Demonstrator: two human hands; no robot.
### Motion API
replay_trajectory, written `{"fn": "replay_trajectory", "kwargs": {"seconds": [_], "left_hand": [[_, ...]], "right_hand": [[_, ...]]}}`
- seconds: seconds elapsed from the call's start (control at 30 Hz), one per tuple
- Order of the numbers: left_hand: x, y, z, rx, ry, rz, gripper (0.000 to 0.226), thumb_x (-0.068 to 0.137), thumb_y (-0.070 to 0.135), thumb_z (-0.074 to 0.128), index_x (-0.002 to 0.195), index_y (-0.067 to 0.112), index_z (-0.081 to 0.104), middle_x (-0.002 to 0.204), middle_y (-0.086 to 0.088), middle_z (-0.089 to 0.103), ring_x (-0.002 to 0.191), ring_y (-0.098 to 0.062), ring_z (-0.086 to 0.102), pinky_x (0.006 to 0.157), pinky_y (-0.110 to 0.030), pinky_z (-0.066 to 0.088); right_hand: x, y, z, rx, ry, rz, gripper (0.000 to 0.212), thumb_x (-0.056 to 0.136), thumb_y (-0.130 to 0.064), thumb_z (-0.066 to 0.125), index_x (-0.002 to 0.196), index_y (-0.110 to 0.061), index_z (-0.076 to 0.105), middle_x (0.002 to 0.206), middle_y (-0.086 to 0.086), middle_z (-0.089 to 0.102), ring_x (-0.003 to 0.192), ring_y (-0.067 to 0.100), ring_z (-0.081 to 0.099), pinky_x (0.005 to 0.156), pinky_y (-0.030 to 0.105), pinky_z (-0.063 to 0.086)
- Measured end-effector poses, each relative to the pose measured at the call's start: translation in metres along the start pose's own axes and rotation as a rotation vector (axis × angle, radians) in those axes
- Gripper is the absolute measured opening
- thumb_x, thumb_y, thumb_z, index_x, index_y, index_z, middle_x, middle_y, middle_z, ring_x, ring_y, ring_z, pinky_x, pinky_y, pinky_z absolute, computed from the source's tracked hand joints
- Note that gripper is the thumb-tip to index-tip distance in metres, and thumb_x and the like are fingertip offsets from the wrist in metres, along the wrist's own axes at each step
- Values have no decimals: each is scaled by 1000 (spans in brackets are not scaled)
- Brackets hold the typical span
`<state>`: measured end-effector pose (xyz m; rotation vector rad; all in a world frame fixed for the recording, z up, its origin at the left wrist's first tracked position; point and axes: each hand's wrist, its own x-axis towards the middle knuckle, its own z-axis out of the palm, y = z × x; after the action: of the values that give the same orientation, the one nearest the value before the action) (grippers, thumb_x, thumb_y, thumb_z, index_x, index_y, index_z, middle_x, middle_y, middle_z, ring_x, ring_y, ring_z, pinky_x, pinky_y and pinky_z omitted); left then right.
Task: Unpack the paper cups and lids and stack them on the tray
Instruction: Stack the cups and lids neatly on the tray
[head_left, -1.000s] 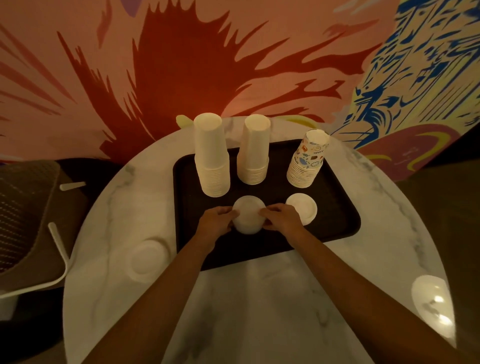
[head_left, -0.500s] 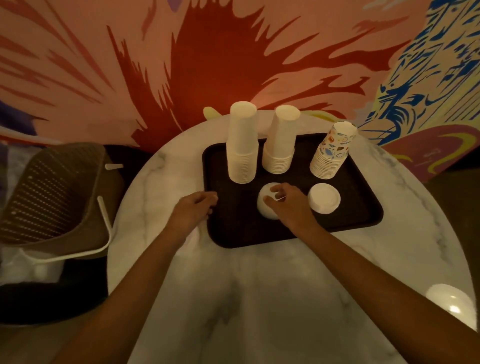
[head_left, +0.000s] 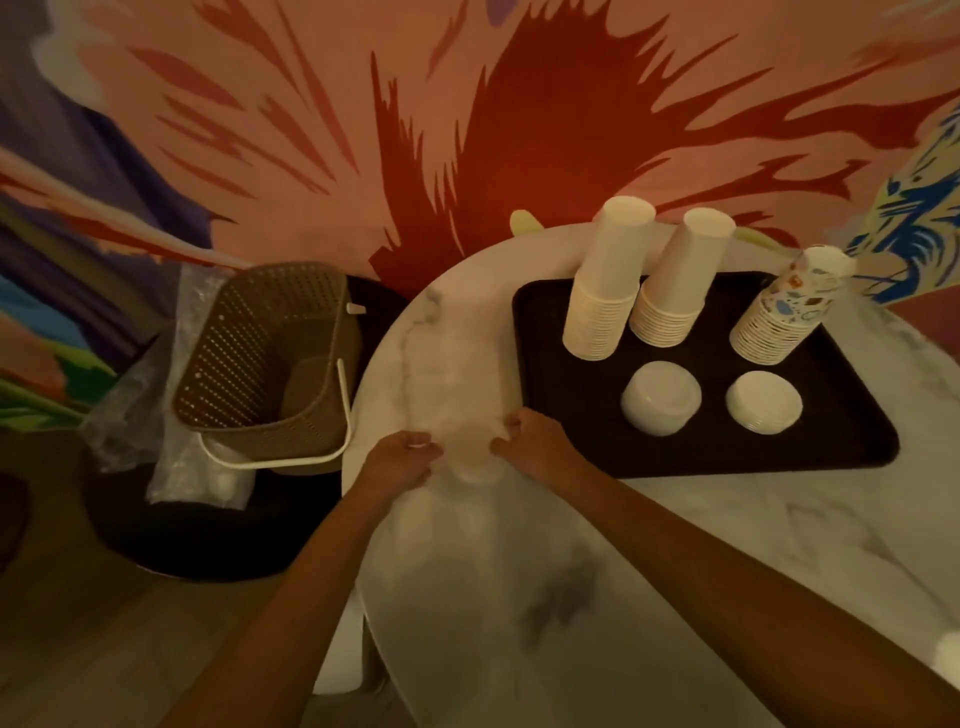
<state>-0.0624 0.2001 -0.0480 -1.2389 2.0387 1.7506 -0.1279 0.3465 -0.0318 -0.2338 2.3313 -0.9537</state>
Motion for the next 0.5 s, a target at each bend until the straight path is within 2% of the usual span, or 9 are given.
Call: {"fn": "replay_trajectory", "kwargs": {"seconds": [0.1,0.23,0.3,0.33,0.37,0.4,0.5], "left_hand": [[0,-1,4,-60,-51,-7,39,84,5,64,121,-1,53,69,-8,55,54,-11,53,44,-12,46],[4,-2,9,-38,-53,12,41,83,7,65,122,1,54,69,-6,56,57,-10,53,55,-16,47],[3,-1,9,-73,-66,-9,28,83,5,65,110,4,59,68,-7,55,58,-12,51,52,-16,47],[3,-1,9,-96,-58,-32,13,82,3,64,94,7,60,67,-8,54,57,-13,50,48,-14,47],[3,-2,8,-117,-40,-48,9,82,2,64,79,8,58,66,-9,53,56,-14,49,44,-13,46],[4,-3,7,-135,-29,-60,17,81,0,64,71,10,55,65,-9,53,56,-14,50,44,-13,46],[5,-6,3,-155,-29,-71,19,80,-1,65,71,14,56,64,-10,55,55,-14,52,45,-14,48]], "right_hand": [[4,-3,10,-5,-41,67,51,86,-20,58,132,-4,42,130,14,51,113,27,55,77,25,43],[10,-5,18,17,22,126,50,86,-18,57,130,-3,43,129,15,52,112,29,56,81,29,47],[11,-6,21,60,46,143,48,86,-16,57,130,-2,43,129,15,52,114,29,55,81,27,45],[12,-6,23,83,53,150,48,86,-14,56,130,-2,44,130,15,52,115,29,54,83,26,44],[12,-7,25,104,57,159,47,85,-12,56,130,-2,44,130,15,52,116,29,53,85,27,45],[13,-7,26,125,60,168,47,85,-11,56,130,-3,46,129,14,53,117,29,53,88,28,45],[15,-7,31,212,75,210,47,83,-8,58,129,-3,49,128,16,54,117,30,53,94,37,49]]}}
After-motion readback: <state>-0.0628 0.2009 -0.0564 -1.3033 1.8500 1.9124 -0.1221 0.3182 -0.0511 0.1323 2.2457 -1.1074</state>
